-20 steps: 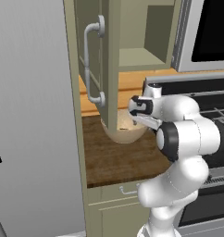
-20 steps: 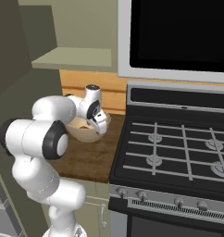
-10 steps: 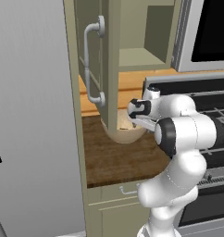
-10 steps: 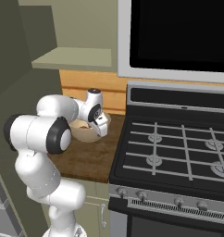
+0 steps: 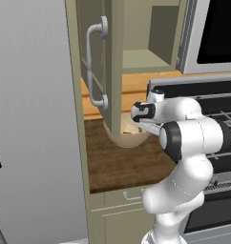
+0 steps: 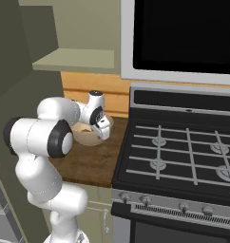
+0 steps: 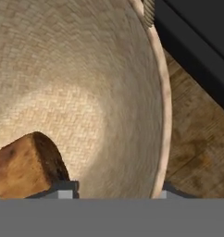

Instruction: Open the cabinet, pick up the bread from the cabinet and place it in the basket. Then move the basket to the dining counter.

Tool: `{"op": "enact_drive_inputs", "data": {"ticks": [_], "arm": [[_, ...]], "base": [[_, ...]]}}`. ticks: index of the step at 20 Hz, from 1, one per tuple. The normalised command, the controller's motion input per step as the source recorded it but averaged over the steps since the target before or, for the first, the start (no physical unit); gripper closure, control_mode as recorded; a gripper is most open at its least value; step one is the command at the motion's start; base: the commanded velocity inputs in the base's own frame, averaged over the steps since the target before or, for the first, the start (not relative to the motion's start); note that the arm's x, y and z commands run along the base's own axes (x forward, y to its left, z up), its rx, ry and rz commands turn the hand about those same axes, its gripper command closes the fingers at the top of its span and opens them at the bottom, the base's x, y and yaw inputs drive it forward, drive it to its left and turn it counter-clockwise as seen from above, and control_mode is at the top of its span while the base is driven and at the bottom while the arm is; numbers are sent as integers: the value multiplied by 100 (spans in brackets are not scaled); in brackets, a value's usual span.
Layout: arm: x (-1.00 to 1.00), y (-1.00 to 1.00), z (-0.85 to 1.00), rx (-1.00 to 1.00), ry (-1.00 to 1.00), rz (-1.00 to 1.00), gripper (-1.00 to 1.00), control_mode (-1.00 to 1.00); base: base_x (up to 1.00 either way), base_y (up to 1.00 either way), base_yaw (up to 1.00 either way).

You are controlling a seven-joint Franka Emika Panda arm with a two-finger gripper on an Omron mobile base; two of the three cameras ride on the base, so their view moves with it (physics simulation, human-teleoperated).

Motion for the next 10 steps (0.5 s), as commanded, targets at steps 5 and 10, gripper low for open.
{"op": "enact_drive_inputs", "data": {"ticks": [5, 10], "arm": [[-29, 21, -5, 0, 0, -1, 100, -100], [-84, 0, 31, 15, -10, -9, 100, -100]], "base": [[0, 0, 0], [0, 0, 0]]}}
